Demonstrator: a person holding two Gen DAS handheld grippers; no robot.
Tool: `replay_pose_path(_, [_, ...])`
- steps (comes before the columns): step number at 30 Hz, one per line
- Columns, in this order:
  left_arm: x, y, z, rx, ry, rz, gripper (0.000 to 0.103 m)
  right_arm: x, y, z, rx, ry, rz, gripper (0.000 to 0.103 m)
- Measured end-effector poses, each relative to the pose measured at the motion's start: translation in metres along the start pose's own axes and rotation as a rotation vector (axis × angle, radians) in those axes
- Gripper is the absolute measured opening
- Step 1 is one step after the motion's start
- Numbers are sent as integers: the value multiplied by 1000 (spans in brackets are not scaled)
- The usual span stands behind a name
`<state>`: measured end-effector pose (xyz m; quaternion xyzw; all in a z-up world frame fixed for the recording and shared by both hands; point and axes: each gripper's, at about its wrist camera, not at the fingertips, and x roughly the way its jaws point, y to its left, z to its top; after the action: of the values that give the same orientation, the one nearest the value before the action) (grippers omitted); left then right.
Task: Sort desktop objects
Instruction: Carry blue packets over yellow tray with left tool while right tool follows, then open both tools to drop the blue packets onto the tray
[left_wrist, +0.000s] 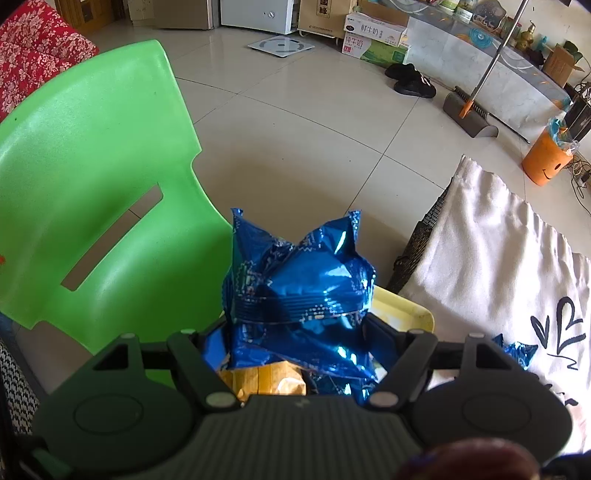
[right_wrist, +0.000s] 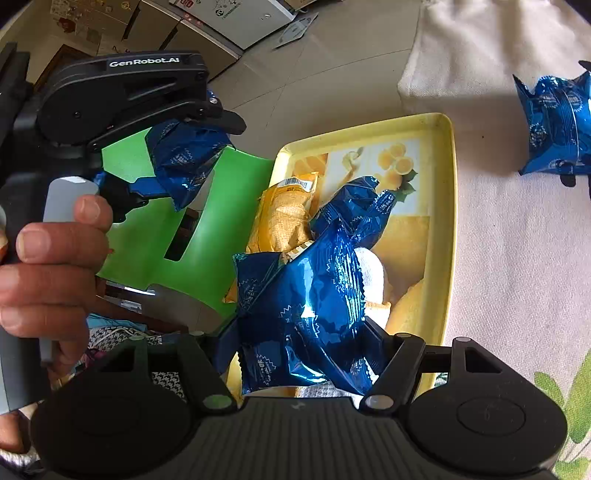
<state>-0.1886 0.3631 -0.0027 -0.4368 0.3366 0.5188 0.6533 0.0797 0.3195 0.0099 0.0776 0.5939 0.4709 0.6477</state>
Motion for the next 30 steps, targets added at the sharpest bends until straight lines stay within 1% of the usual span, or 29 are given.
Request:
replay_pose_path(5, [16,-4,0,37,28,-15,76,9,7,-2,-33,14,39,69])
replay_pose_path(8, [24,-8,-3,58,47,4,82,20,11,-6,-55,42,27,73])
replay_pose_path(10, [28,-8,-4,49,62,9,85,24,12,-6,-59,55,15,75])
replay_pose_path(12, [28,-6,-4,27,68,9,88,23,10,-5,-52,47,18,76])
replay_pose_path(15, [26,-4,-3,-4,67,-1,88,17,7,-4,-40,29,13,79])
replay_pose_path(16, [25,-4,-3,-9,65,-3,91,15,5,-3,-40,19,8,79])
replay_pose_path(18, [23,-6,-3,-2,56,-8,94,10,2,-2,-39,8,-6,79])
replay_pose_path(24, [12,-20,-6,24,27,6,94,-1,-9,3,-11,-21,-30,79])
replay_pose_path(26, [8,-24,-8,22,23,7,96,-8,-11,5,-6,-26,-55,79])
replay_pose_path(30, [2,-37,-16,39,24,7,97,-18,-21,8,9,-36,-102,79])
